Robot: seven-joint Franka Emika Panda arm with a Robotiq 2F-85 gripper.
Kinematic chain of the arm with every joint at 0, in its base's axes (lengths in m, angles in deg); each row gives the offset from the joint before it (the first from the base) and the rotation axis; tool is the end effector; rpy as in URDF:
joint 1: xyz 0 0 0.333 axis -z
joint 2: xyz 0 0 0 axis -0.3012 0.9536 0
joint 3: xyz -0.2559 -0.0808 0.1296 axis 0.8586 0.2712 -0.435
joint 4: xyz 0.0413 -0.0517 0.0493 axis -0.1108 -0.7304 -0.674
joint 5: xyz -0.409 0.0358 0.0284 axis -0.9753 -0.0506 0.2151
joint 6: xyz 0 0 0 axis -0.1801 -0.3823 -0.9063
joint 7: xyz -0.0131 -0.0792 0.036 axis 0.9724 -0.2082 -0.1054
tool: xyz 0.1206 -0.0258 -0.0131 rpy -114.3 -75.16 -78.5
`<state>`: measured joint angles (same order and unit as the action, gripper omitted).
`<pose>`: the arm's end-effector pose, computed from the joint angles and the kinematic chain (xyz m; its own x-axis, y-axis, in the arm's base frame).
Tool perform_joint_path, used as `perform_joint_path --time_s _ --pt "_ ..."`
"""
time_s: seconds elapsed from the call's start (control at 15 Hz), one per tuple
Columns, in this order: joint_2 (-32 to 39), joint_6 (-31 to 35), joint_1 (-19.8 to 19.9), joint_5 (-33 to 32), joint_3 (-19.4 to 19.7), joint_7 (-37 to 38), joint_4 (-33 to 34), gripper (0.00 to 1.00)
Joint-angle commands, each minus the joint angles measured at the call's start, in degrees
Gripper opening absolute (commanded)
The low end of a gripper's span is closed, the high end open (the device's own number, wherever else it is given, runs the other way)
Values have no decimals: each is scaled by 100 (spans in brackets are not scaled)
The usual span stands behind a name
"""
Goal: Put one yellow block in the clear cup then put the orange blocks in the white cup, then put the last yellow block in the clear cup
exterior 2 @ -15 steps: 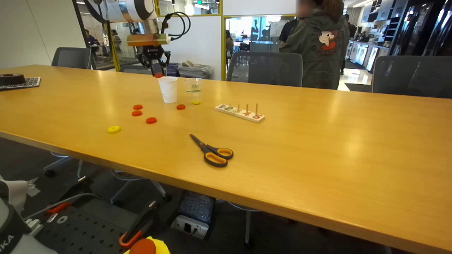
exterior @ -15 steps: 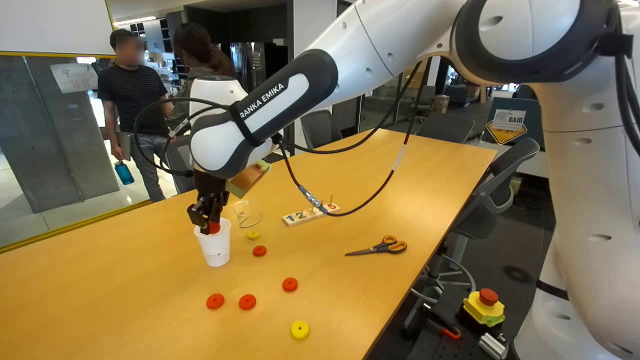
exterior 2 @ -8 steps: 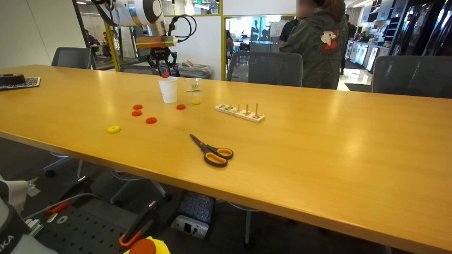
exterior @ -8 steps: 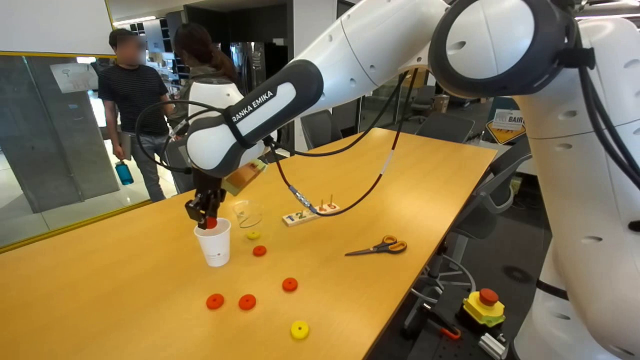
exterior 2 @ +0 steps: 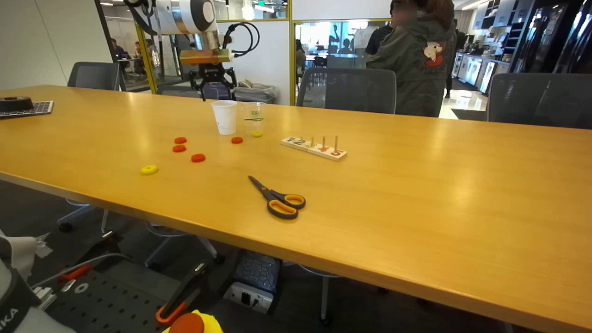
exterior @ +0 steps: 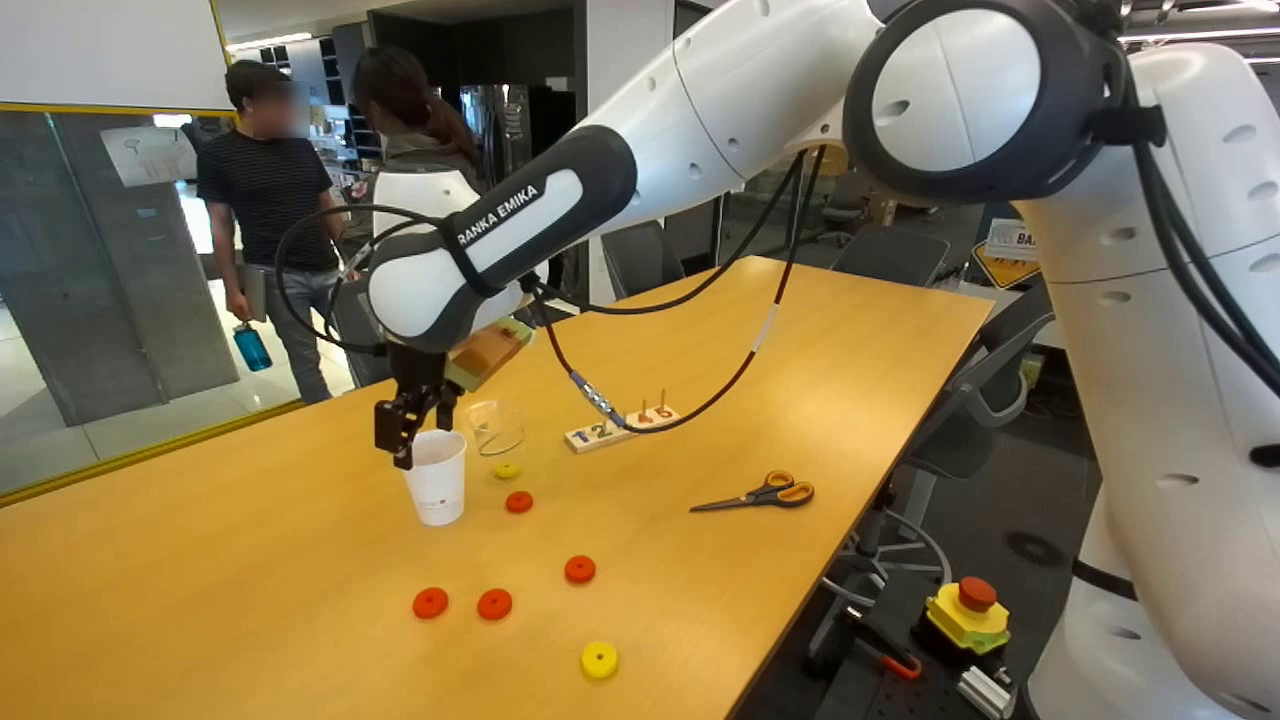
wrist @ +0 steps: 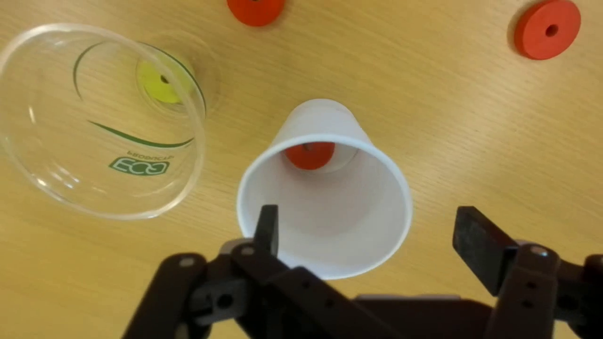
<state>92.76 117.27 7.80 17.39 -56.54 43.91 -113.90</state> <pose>0.6760 0.2031 0.2994 0.8577 0.4838 0.1738 0.4808 -0.8746 0.0621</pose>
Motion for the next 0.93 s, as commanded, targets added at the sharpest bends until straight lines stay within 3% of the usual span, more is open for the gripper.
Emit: perform_joint_path --time_s 0.0,0.53,0.87 --pt "-405 -372 -61 -69 4 -41 -186 100" --pt "-1563 -186 83 433 -447 -781 -1802 100" --pt "-1404 -46 -96 498 -540 -674 -2296 100"
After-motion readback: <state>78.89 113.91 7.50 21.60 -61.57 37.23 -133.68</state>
